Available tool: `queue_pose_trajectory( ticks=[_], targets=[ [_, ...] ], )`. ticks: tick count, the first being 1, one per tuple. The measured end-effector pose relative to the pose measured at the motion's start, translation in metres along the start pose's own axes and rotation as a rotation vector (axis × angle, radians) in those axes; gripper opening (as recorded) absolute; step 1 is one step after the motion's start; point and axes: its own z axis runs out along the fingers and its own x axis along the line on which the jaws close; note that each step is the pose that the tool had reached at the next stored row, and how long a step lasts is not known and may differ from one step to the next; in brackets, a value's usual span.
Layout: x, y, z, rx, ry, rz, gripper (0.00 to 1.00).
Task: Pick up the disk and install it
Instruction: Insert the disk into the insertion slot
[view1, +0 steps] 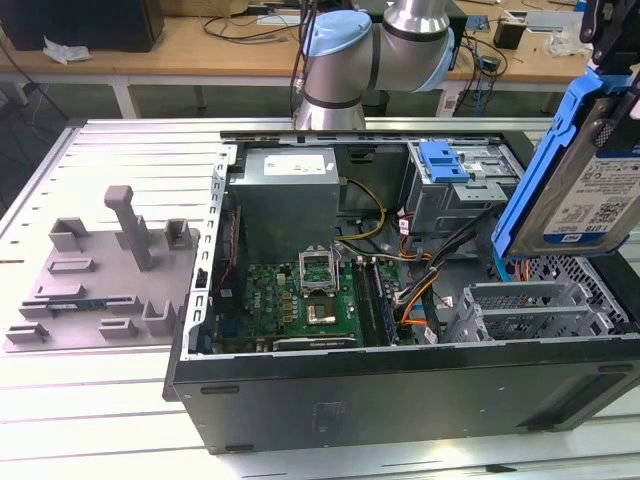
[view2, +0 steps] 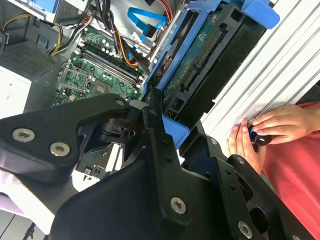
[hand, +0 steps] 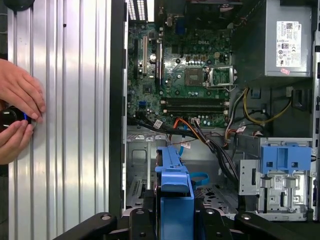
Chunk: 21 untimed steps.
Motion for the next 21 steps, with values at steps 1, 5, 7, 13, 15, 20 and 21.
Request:
queue_pose_trajectory(
  ticks=[1, 5, 7, 13, 15, 20, 21],
  targets=[
    [0.0, 0.0, 0.0004, 0.0001, 0.0001, 0.0, 0.37],
    [0.0, 0.0, 0.0017, 0.0, 0.0001, 0.001, 0.37],
    [0.0, 0.0, 0.0024, 0.0, 0.0002, 0.002, 0.37],
    [0.0, 0.0, 0.0056, 0.0002, 0.0001, 0.004, 0.37],
    [0.0, 0.0007, 0.0066, 0.0004, 0.0002, 0.005, 0.37],
    [0.0, 0.0018, 0.008, 0.0009, 0.0001, 0.008, 0.37],
    [0.0, 0.0022, 0.0086, 0.0011, 0.0001, 0.009, 0.37]
  ],
)
